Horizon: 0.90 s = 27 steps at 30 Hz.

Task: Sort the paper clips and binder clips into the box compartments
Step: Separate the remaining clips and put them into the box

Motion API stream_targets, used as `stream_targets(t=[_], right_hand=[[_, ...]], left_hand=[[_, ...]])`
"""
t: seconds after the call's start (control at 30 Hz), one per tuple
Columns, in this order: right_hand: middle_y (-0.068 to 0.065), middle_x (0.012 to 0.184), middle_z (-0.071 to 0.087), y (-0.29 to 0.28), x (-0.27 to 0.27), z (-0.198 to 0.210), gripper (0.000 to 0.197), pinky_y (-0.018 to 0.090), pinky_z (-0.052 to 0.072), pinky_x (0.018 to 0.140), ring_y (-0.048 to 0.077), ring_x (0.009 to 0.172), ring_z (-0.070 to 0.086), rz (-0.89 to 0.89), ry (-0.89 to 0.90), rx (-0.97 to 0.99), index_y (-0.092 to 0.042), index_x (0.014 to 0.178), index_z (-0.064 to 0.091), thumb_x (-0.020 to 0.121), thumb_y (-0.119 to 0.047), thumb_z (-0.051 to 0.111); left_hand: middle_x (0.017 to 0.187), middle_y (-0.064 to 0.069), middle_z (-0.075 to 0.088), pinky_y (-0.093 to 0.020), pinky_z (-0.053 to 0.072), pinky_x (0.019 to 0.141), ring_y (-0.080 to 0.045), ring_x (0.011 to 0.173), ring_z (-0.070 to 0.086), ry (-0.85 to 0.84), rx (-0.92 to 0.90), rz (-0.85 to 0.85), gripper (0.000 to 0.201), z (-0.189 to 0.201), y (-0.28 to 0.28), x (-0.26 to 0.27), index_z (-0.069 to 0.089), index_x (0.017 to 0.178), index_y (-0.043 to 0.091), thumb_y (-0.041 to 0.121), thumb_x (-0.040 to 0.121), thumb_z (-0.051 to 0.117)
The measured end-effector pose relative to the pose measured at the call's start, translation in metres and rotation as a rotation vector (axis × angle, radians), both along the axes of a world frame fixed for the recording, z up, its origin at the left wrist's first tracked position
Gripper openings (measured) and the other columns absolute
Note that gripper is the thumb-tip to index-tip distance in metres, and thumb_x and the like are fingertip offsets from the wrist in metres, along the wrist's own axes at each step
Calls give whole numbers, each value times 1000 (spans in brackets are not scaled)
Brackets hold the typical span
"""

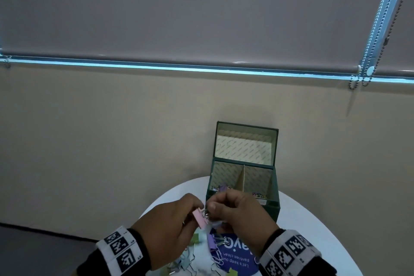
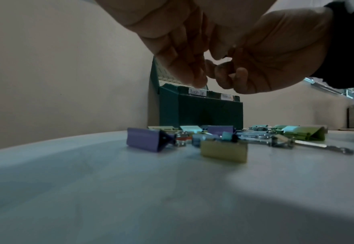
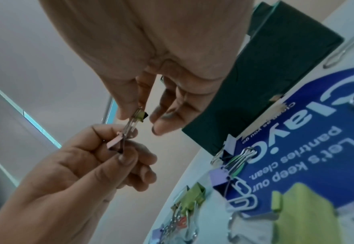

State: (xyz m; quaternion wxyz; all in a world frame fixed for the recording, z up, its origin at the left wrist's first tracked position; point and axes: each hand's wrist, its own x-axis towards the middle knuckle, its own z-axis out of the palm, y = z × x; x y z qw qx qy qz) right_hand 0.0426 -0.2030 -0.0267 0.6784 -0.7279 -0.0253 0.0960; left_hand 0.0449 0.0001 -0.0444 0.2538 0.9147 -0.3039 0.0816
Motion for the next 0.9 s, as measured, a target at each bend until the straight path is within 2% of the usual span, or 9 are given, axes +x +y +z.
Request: stream_targets(t=[0.1, 0.13, 0.27, 0.43, 0.57, 0.63, 0.77, 0.83, 0.9], right_hand=[[17, 79, 69, -4, -2, -1, 7, 27, 55, 57, 17, 62, 67, 0, 1, 2, -1, 94, 72, 91, -8, 70], [15, 77, 69, -4, -2, -2, 7, 27, 56, 56, 16, 60, 67, 10, 7, 3, -1, 93, 71, 91, -7, 69], [14, 74, 71, -6, -3, -4, 8, 30, 59, 60, 20, 65, 70, 43, 34, 33, 0, 93, 71, 90, -7, 70], [20, 76, 67, -11, -3, -9, 12, 27, 56, 51, 21, 58, 64, 27, 259, 342, 6, 99, 68, 91, -2, 66], [27, 92, 70, -14, -6, -15, 21, 30, 62, 62, 27, 75, 71, 56, 286, 497, 7, 103, 70, 82, 7, 66], [26, 94, 71, -11, -7, -15, 28, 30, 62, 65, 30, 81, 72, 66, 236, 444, 6, 107, 67, 80, 10, 68], [17, 79, 71, -3, -10, -13, 40, 30, 58, 60, 28, 74, 70, 33, 139, 228, -4, 116, 60, 82, 14, 69], [12, 74, 69, 0, -14, -9, 37, 31, 57, 58, 26, 69, 69, 54, 116, 70, -5, 113, 59, 83, 14, 67], [9, 67, 65, -3, -12, -3, 25, 34, 54, 56, 23, 61, 63, 0, 25, -66, -5, 101, 61, 85, 13, 62]], left_hand=[[97, 26, 60, -14, 48, 77, 7, 86, 57, 44, 62, -16, 44, 3, -1, -2, 32, 123, 55, 62, 88, 55], [100, 27, 58, -13, 47, 78, 8, 88, 56, 45, 73, -15, 44, 3, 0, -1, 33, 124, 55, 65, 87, 54], [110, 27, 56, -19, 48, 82, 7, 92, 54, 28, 81, -40, 32, 1, 0, 2, 41, 125, 50, 59, 94, 43], [112, 23, 56, -18, 44, 86, 5, 95, 53, 33, 99, -56, 41, 2, 0, 1, 47, 127, 43, 60, 94, 30], [108, 17, 57, -19, 41, 84, 0, 93, 51, -19, 164, -30, 33, 1, -1, 2, 51, 122, 37, 49, 103, 27], [100, 16, 57, -20, 41, 79, -3, 86, 51, -21, 202, -26, 32, 1, -3, 3, 53, 113, 36, 48, 104, 24], [85, 12, 57, -27, 44, 72, -7, 75, 52, -39, 182, 14, 46, -4, -1, 6, 51, 99, 35, 59, 98, 12], [81, 10, 57, -30, 45, 71, -8, 73, 51, -72, 179, 55, 50, -7, 0, 8, 50, 95, 33, 61, 95, 8], [77, 9, 53, -32, 46, 70, -10, 71, 51, -84, 177, 91, 44, -7, 0, 9, 45, 88, 33, 59, 97, 10]])
